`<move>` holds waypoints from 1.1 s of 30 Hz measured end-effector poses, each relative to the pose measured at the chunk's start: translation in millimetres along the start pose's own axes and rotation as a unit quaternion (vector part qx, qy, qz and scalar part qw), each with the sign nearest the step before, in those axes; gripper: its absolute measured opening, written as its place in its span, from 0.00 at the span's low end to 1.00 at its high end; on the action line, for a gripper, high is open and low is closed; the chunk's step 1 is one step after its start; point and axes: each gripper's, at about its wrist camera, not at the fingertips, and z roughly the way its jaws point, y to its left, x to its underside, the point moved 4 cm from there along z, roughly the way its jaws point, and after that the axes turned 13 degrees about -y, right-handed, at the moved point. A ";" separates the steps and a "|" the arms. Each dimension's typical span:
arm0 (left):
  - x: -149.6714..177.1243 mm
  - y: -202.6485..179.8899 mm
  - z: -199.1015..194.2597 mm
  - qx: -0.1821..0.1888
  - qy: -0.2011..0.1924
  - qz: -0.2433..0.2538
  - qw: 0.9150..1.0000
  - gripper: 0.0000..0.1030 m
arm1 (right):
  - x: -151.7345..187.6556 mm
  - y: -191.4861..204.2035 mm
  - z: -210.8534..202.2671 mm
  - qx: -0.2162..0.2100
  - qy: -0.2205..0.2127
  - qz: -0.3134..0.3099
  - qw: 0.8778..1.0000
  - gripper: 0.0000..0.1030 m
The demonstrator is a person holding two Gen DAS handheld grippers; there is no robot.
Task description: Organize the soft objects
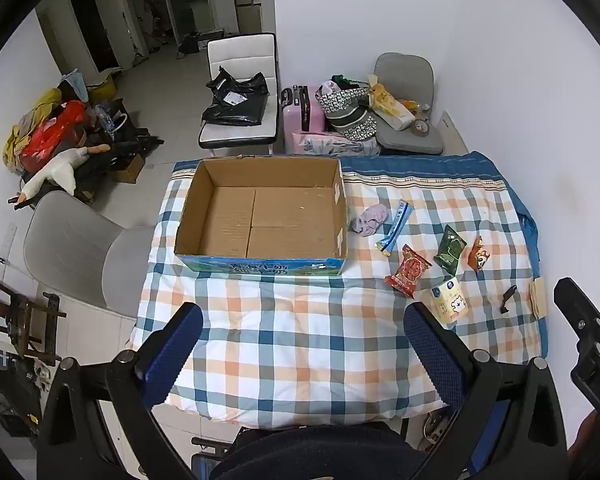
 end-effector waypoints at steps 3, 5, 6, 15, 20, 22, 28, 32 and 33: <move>-0.2 0.1 -0.6 0.002 -0.006 -0.002 1.000 1.00 | 0.0 0.1 0.7 0.008 -0.002 -0.007 1.000 1.00; -0.4 0.0 -1.0 0.001 -0.006 -0.001 1.000 1.00 | -0.1 0.1 0.4 0.007 -0.003 -0.006 1.000 1.00; -0.5 -0.1 -1.3 0.001 -0.006 -0.001 1.000 1.00 | -0.2 0.1 0.4 0.008 -0.002 -0.006 1.000 1.00; 0.9 8.6 -0.4 0.005 -0.008 0.001 1.000 1.00 | -0.2 -3.5 4.1 0.004 -0.001 -0.005 1.000 1.00; -0.8 10.4 2.3 0.001 -0.006 -0.004 1.000 1.00 | -2.2 2.1 -0.3 0.006 -0.002 -0.005 1.000 1.00; -1.2 10.3 2.4 -0.001 -0.007 -0.003 1.000 1.00 | -1.3 2.2 0.0 0.006 -0.003 -0.006 1.000 1.00; -5.4 16.9 -2.1 -0.005 -0.018 0.001 1.000 1.00 | -2.6 2.5 -0.4 0.006 -0.004 -0.007 1.000 1.00; -5.1 11.9 -6.6 -0.008 -0.024 0.006 1.000 1.00 | -2.8 2.0 -0.3 0.006 -0.003 -0.008 1.000 1.00; -5.1 12.3 -6.8 -0.008 -0.023 0.005 1.000 1.00 | -2.1 0.9 -1.3 0.005 -0.004 -0.009 1.000 1.00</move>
